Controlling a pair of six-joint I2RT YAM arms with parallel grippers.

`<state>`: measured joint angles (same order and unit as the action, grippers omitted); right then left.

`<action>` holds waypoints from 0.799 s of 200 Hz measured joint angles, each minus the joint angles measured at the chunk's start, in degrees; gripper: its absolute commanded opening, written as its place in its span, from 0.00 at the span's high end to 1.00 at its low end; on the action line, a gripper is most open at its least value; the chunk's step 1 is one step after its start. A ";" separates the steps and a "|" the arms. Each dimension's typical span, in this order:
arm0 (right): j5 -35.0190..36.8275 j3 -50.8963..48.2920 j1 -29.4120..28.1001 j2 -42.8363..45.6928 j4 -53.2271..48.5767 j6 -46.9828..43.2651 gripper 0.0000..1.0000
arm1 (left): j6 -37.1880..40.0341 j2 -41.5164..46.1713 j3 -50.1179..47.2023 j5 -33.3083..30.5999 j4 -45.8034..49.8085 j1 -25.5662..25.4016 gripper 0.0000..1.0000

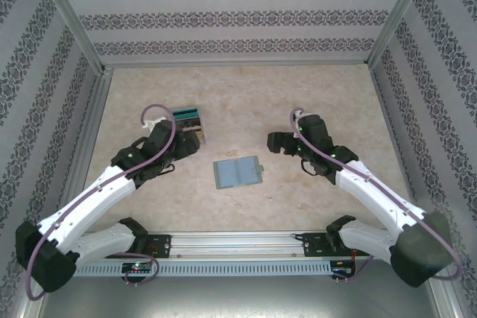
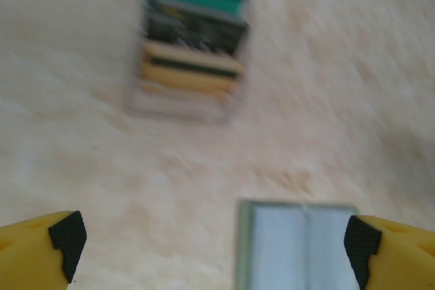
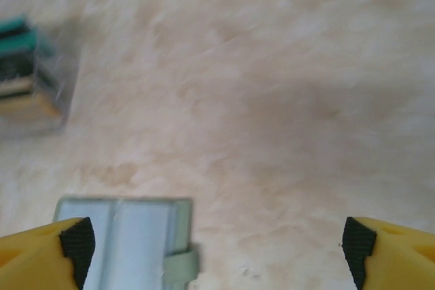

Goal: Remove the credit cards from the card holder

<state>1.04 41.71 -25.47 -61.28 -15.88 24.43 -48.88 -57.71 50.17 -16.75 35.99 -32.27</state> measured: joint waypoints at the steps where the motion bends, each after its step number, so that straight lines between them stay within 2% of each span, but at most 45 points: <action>1: 0.37 -0.09 0.22 0.22 0.00 0.04 0.02 | 0.07 0.15 -0.02 -0.37 0.07 0.04 0.01; 28: 6.38 -1.86 5.62 2.14 0.02 -1.88 0.02 | 4.00 3.96 -3.10 -14.47 0.90 1.99 0.01; 47: 10.14 -1.90 9.18 1.25 0.39 -3.91 0.02 | 8.76 3.56 -6.32 -19.80 -0.55 5.95 0.01; 65: 13.35 -1.99 11.56 -1.29 2.38 -7.26 0.02 | 14.38 1.70 -10.75 -22.95 -5.70 10.14 0.01; 111: 17.55 -7.91 15.74 -7.50 15.82 -14.03 0.02 | 29.44 -3.45 -20.37 -17.16 -25.57 21.86 0.01; 133: 17.46 -12.50 17.66 -9.75 27.04 -16.35 0.02 | 33.09 -8.39 -22.80 -13.16 -37.18 26.99 0.01; 160: 16.09 -13.92 19.91 -16.28 38.01 -18.80 0.02 | 35.85 -15.69 -26.12 -7.65 -50.25 30.16 0.01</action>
<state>17.12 27.79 -5.56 -77.56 22.13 5.63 -13.04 -73.41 24.05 -24.40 -14.26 -2.11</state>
